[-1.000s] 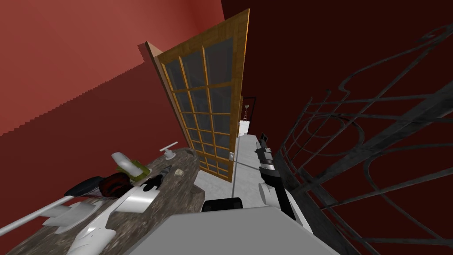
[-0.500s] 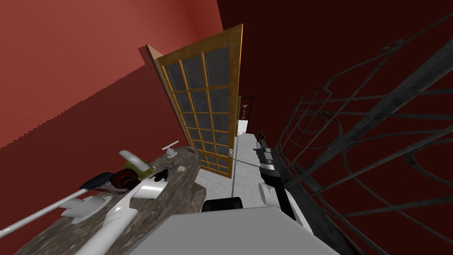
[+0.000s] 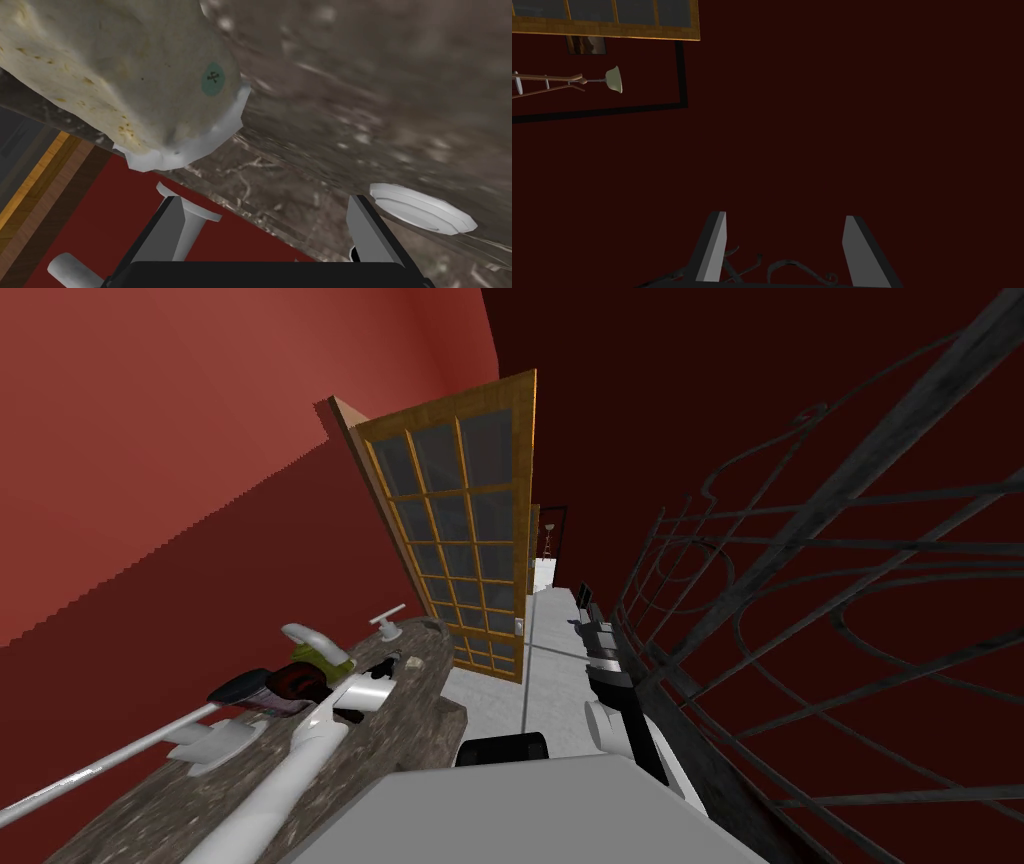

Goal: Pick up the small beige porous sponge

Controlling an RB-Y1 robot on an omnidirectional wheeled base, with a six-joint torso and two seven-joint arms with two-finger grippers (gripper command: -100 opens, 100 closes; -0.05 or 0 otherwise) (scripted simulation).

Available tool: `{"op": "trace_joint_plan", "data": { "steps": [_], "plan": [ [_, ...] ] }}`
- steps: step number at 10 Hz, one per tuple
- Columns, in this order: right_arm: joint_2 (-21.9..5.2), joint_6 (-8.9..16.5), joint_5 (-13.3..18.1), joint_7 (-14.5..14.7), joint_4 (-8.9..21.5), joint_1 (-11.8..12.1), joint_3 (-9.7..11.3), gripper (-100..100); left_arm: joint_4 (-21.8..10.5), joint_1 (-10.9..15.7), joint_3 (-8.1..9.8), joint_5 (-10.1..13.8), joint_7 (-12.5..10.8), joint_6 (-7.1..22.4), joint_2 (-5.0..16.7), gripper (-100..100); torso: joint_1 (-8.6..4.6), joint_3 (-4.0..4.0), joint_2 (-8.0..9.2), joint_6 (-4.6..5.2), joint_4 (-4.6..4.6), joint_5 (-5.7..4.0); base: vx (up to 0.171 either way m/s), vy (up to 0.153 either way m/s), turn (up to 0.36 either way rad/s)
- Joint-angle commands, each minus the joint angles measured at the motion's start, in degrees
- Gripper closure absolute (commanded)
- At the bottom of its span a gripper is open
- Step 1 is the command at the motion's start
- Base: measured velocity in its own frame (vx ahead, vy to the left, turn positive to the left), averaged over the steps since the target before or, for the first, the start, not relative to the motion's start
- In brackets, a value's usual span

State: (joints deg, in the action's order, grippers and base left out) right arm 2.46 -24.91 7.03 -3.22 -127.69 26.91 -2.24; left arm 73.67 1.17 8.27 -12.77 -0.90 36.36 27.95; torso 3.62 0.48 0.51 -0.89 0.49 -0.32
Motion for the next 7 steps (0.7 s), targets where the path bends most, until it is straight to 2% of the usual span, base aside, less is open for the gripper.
{"op": "trace_joint_plan", "data": {
  "steps": [1, 3, 4, 5, 7],
  "plan": [
    [0.0, 0.0, 0.0, 0.0, 0.0, 0.0, 0.0, 0, -2.86, 2.86, 0.16, -0.67, 0.01, 0.3, -0.62, -100, 0.0, 0.0, 0.0, 0.0, 0.0, 0.0, -0.109, 0.051, 0.029],
    [0.0, 0.0, 0.0, 0.0, 0.0, 0.01, 0.0, 0, -5.34, 6.32, 0.16, -0.67, 0.01, 0.3, -0.62, -100, -0.07, -0.2, -0.37, 0.01, -0.06, -0.02, -0.014, 0.021, 0.006],
    [0.0, 0.0, 0.0, 0.0, 0.0, 0.02, 0.0, 0, -7.26, 8.18, 1.17, -3.69, 0.34, 1.02, -3.6, -100, -0.15, -0.3, -0.56, 0.01, -0.1, -0.04, -0.122, 0.056, -0.161],
    [0.0, 0.0, 0.0, 0.0, 0.0, 0.0, 0.0, 0, -9.09, 10.08, 1.17, -3.79, 0.34, 1.02, -3.86, -100, -0.04, -0.14, -0.22, 0.05, -0.06, -0.01, -0.186, 0.082, -0.128],
    [0.0, 0.0, 0.0, 0.0, 0.0, 0.01, 0.0, 0, -12.06, 13.35, 1.17, -3.79, 0.34, 1.02, -3.86, -100, -0.04, -0.07, -0.14, -0.02, -0.02, -0.01, -0.069, 0.019, 0.017]
  ]
}}
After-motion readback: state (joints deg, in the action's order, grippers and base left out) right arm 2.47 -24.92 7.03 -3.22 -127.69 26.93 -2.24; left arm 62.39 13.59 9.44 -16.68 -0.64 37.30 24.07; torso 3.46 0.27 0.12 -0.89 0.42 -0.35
